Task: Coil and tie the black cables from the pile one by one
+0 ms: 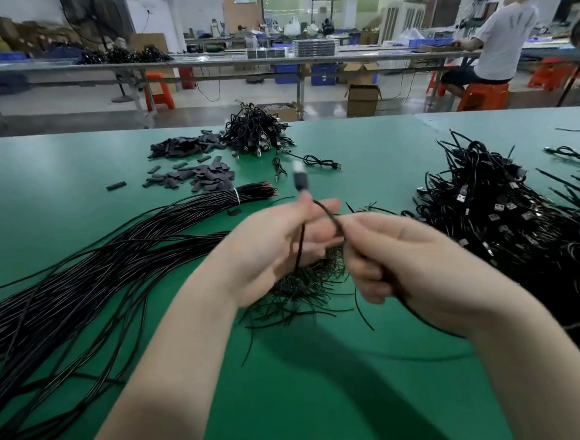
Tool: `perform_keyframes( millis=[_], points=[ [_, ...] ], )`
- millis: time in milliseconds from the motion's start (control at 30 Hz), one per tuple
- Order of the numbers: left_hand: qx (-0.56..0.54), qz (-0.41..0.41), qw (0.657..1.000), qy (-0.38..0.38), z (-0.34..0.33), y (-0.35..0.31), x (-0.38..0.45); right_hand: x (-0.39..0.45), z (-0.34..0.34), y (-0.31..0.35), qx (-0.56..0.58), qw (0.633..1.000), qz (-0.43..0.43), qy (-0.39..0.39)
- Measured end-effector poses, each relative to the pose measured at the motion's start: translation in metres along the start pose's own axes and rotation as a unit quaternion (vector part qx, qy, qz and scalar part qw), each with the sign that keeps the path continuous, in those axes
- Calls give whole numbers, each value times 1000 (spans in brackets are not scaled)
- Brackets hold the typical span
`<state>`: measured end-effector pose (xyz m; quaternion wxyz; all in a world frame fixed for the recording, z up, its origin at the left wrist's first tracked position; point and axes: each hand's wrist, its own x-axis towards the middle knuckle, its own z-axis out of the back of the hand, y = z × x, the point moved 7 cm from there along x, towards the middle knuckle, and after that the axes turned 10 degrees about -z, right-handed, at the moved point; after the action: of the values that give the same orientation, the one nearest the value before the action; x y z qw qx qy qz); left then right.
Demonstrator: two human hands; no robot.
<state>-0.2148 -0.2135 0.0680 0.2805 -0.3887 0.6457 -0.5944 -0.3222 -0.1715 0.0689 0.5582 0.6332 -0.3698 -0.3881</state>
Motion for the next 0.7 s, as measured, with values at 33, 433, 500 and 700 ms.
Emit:
perform_keyframes(
  millis=[33,433,500,700],
  points=[
    [-67,-21,997,-16,3,-6,2,5,-12,-9,-11,999,-12,36],
    [179,30,977,110,-4,5,-10,-1,40,-1,17,988,10,-151],
    [39,-22,999,21,0,-4,0,1,4,6,27,999,37,-25],
    [-196,-90,970,110,-7,-39,-15,13,-4,-66,-149,972,-181,29]
  ],
)
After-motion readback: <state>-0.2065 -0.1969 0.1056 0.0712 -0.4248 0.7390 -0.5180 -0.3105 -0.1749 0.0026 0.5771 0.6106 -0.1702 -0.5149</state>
